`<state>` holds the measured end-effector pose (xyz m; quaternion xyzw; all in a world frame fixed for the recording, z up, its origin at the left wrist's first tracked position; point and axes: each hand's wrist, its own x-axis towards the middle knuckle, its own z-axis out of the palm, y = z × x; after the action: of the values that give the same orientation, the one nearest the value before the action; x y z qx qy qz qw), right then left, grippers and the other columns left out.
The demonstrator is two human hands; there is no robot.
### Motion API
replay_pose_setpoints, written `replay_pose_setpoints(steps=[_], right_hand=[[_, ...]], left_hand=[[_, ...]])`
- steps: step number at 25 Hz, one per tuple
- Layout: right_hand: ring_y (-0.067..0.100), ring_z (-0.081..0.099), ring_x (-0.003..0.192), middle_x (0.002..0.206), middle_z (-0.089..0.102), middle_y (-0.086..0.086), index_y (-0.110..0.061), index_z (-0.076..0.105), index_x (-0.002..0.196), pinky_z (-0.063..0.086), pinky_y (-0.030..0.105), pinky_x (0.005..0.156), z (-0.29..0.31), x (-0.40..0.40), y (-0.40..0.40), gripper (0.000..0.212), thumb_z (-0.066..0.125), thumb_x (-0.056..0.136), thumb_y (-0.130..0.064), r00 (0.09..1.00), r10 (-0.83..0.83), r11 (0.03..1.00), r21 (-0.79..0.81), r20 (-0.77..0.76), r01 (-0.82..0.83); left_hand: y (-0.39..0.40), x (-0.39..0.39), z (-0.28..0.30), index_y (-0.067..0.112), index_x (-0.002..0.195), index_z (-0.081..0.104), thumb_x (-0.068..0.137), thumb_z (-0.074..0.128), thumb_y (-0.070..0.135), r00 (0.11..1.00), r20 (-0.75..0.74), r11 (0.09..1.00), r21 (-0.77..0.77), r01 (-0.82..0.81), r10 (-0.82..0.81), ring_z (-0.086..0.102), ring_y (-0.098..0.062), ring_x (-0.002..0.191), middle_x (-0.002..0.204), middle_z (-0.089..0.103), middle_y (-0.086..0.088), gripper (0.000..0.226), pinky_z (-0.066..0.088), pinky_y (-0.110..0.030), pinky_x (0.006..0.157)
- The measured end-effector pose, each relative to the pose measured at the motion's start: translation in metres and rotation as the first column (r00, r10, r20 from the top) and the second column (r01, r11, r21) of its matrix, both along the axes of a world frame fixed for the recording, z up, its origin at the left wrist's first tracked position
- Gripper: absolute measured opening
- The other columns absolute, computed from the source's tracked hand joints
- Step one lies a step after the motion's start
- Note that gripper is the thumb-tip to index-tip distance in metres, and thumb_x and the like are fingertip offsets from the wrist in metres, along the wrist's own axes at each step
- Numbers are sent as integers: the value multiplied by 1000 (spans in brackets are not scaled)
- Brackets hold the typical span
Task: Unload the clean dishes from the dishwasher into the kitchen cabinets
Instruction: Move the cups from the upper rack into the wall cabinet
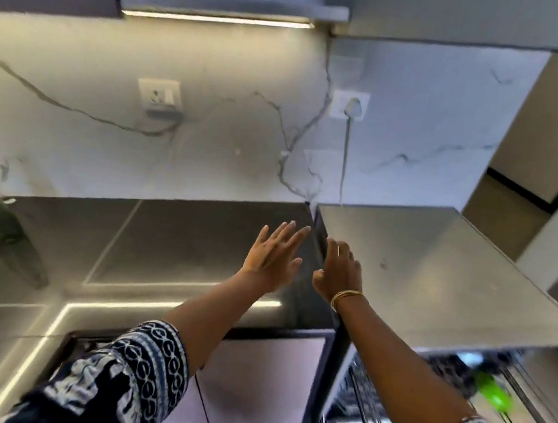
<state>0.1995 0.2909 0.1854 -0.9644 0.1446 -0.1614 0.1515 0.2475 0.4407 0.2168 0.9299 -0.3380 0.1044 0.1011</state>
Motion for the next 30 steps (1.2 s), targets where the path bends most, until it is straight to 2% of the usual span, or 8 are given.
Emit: replay_pose_setpoints(steps=[7, 11, 15, 18, 23, 26, 30], right_hand=[[33, 49, 122, 133, 45, 12, -13, 40, 133, 43, 45, 97, -93, -125, -77, 62, 62, 75, -14, 945, -207, 963, 119, -254, 243], [35, 48, 122, 131, 44, 14, -11, 42, 128, 47, 46, 94, -137, -203, -125, 54, 63, 79, -20, 876, -295, 913, 160, -381, 376], [37, 47, 125, 136, 40, 19, -9, 40, 133, 43, 43, 99, -177, -257, -160, 59, 64, 80, -15, 828, -290, 862, 246, -479, 444], [39, 47, 125, 136, 42, 20, -9, 42, 135, 41, 43, 101, -211, -287, -173, 60, 63, 79, -12, 819, -303, 809, 322, -487, 492], [42, 48, 124, 135, 43, 23, -2, 44, 131, 42, 43, 104, -270, -301, -189, 55, 61, 79, -5, 775, -320, 692, 424, -545, 584], [43, 49, 123, 134, 44, 24, 0, 43, 133, 41, 43, 104, -304, -288, -214, 54, 61, 82, -6, 753, -342, 662, 424, -562, 617], [42, 48, 123, 135, 41, 23, -2, 36, 136, 42, 45, 102, -340, -258, -243, 63, 66, 83, -16, 732, -300, 705, 375, -612, 602]], left_hand=[[-95, -89, -96, 19, 150, 18, 94, 47, 28, 963, -226, 988, 9, 152, -146, 21, -20, 146, 157, 26, -4, 64, 16, -39, 120], [-149, -152, -138, 12, 144, 30, 90, 51, 22, 924, -255, 955, 13, 297, -284, 44, -27, 131, 145, 42, -9, 58, 35, -37, 109], [-182, -202, -180, 9, 140, 35, 93, 49, 21, 870, -355, 915, 80, 394, -343, 54, -32, 117, 136, 49, -12, 51, 46, -40, 92], [-198, -229, -217, 9, 142, 33, 96, 46, 24, 828, -470, 903, 135, 408, -304, 56, -37, 113, 134, 50, -15, 50, 46, -42, 85], [-233, -230, -280, 9, 141, 32, 96, 47, 25, 771, -579, 885, 170, 433, -266, 59, -37, 107, 123, 55, -19, 51, 50, -44, 85], [-269, -209, -320, 8, 137, 36, 94, 51, 24, 737, -652, 924, 143, 354, -181, 62, -34, 101, 114, 61, -19, 48, 52, -46, 83], [-310, -183, -359, 6, 137, 37, 92, 54, 17, 699, -714, 971, 138, 197, -40, 51, -33, 122, 135, 51, -18, 50, 43, -43, 96]])
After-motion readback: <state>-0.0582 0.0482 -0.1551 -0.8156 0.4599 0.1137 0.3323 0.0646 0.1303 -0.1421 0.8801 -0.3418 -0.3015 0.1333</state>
